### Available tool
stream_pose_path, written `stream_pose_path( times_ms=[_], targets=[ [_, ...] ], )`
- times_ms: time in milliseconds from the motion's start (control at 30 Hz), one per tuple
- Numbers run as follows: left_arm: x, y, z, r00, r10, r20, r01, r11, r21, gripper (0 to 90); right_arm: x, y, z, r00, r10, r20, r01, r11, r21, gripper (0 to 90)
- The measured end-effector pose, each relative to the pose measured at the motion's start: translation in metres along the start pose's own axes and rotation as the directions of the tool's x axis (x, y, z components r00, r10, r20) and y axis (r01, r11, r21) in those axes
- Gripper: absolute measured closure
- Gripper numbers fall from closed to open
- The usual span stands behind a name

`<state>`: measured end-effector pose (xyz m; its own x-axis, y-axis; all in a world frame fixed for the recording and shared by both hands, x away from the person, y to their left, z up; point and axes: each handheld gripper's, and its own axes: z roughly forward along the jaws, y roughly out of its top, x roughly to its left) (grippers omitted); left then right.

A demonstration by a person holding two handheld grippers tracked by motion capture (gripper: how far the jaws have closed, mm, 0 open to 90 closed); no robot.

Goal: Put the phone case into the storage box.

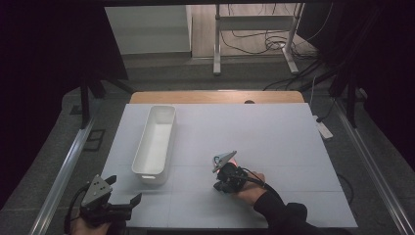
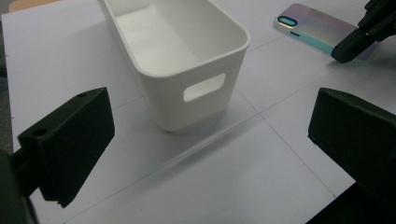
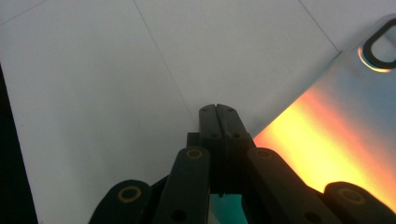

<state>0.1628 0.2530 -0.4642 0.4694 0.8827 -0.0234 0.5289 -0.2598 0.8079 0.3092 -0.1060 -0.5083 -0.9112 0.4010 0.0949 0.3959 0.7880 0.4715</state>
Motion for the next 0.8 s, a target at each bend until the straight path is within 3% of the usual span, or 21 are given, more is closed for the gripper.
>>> stream_pose_path(
  times_ms=[800],
  targets=[
    [0.0, 0.0, 0.0, 1.0, 0.0, -0.001, 0.0, 1.0, 0.0, 0.9, -0.021, -0.016, -0.011, 0.9968, 0.065, 0.046, -0.066, 0.998, 0.012, 89.3]
  ],
)
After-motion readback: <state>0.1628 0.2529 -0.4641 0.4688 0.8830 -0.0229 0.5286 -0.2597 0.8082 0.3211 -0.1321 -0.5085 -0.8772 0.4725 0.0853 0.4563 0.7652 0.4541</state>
